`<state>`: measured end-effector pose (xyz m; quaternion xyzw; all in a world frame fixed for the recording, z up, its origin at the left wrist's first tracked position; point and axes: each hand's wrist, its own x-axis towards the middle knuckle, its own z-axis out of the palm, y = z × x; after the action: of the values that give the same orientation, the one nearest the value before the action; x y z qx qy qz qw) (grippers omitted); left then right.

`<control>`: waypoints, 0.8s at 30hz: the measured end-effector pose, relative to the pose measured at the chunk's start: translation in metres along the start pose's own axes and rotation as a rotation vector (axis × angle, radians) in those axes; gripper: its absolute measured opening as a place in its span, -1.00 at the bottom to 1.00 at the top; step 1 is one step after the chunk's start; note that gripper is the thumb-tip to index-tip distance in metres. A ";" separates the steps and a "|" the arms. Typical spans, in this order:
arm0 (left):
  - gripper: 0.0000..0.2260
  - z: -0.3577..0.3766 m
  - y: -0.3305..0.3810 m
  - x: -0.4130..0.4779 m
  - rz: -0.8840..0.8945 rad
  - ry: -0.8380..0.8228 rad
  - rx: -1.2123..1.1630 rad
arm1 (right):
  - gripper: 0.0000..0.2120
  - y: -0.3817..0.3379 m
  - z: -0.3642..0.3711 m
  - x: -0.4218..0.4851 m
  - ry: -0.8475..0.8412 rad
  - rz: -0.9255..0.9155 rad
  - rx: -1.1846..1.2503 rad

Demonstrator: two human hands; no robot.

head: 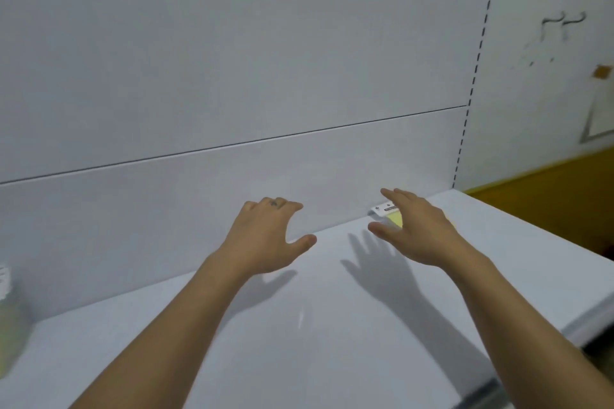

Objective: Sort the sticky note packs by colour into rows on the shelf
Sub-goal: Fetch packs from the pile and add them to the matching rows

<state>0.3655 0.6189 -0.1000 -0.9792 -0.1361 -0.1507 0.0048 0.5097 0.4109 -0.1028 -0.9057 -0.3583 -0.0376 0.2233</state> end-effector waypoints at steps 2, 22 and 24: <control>-0.42 0.010 0.023 0.015 0.016 -0.009 -0.008 | -0.33 0.030 -0.005 0.004 0.009 0.032 0.006; -0.31 0.126 0.152 0.101 -0.068 -0.184 -0.172 | -0.35 0.162 0.042 0.031 0.004 0.264 -0.111; -0.35 0.134 0.157 0.104 -0.011 -0.132 -0.203 | -0.35 0.162 0.046 0.032 -0.001 0.195 -0.170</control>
<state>0.5420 0.5022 -0.1927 -0.9816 -0.1258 -0.0987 -0.1040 0.6371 0.3470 -0.1980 -0.9520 -0.2641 -0.0455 0.1482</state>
